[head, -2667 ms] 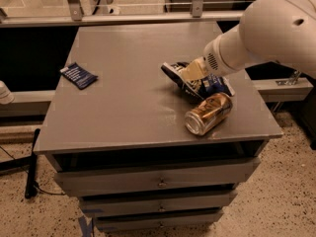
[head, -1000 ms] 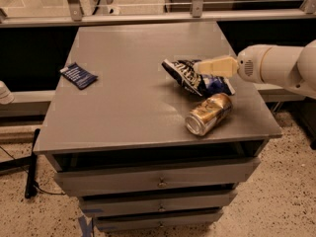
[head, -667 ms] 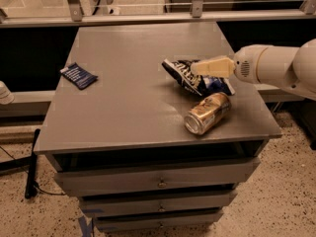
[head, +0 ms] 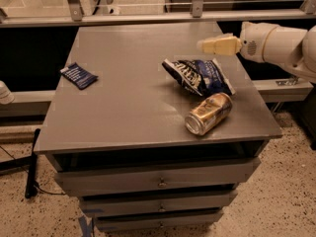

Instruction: Move blue chip bag near orange can

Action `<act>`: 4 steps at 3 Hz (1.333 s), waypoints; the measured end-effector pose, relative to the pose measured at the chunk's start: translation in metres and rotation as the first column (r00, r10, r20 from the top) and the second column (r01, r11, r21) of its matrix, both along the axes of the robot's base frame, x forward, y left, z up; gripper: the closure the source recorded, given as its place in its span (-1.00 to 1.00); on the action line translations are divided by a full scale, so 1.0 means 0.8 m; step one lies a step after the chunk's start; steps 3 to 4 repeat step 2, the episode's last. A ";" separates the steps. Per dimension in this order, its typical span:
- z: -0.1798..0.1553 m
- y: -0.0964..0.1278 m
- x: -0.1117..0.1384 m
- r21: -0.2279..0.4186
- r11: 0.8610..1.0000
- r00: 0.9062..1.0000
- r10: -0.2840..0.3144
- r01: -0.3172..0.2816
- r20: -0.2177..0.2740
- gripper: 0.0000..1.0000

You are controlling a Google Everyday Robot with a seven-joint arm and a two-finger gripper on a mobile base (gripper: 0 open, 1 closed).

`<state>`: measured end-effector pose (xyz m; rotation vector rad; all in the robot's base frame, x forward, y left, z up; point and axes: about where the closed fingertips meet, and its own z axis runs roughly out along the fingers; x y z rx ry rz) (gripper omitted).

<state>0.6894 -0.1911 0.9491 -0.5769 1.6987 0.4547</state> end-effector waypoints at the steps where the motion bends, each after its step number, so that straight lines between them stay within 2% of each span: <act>1: 0.041 -0.027 0.043 -0.018 1.000 0.994 0.010 -0.008 0.107 -1.00; 2: 0.102 -0.059 0.052 -0.002 0.999 0.981 -0.031 0.032 0.193 -1.00; 4: 0.102 -0.059 0.052 -0.002 0.999 0.981 -0.031 0.032 0.193 -1.00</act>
Offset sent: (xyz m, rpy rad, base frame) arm 0.0324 -0.0202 0.0309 -0.0165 -0.1017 0.0094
